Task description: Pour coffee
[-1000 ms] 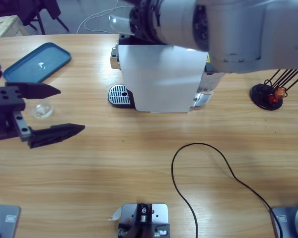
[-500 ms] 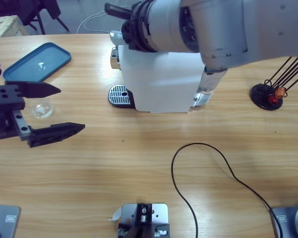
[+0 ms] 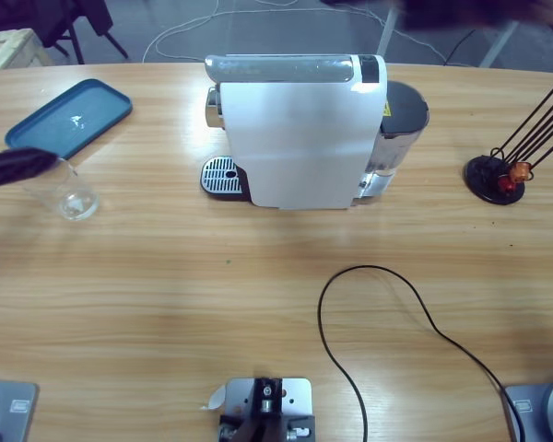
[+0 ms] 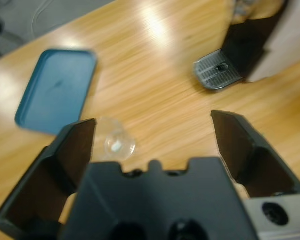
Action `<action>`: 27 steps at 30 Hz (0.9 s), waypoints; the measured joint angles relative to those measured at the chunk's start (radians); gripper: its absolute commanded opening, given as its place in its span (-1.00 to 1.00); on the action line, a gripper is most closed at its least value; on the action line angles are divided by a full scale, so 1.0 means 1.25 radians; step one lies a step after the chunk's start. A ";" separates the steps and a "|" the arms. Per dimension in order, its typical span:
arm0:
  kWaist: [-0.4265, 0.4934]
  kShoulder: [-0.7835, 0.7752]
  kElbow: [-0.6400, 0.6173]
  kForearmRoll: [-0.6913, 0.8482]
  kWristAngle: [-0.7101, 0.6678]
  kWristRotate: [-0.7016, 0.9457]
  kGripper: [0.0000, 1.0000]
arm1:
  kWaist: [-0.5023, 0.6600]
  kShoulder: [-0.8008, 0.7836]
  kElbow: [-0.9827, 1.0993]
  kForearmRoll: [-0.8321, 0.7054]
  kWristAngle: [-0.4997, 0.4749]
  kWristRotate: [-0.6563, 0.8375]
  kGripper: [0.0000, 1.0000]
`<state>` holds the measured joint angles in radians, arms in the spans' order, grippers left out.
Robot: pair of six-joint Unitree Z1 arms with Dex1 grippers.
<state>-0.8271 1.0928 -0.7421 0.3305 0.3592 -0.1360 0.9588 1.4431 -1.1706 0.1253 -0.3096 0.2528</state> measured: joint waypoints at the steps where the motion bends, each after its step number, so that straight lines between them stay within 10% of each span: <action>1: 0.037 0.000 0.005 0.009 0.002 -0.018 1.00 | 0.002 -0.032 0.031 0.013 -0.001 0.002 1.00; 7: 0.180 0.006 0.097 -0.024 0.011 -0.154 1.00 | 0.029 -0.154 0.193 0.062 -0.001 0.049 1.00; 16: 0.189 0.039 0.320 -0.391 -0.007 -0.105 1.00 | 0.035 -0.184 0.224 0.107 -0.001 0.077 1.00; 27: 0.222 0.186 0.366 -0.593 -0.038 -0.036 1.00 | 0.036 -0.173 0.234 0.107 -0.057 0.080 1.00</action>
<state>-0.5498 1.3251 -0.2842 -0.4106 0.3118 -0.1816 1.0034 1.2272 -0.8785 0.2591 -0.3806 0.3533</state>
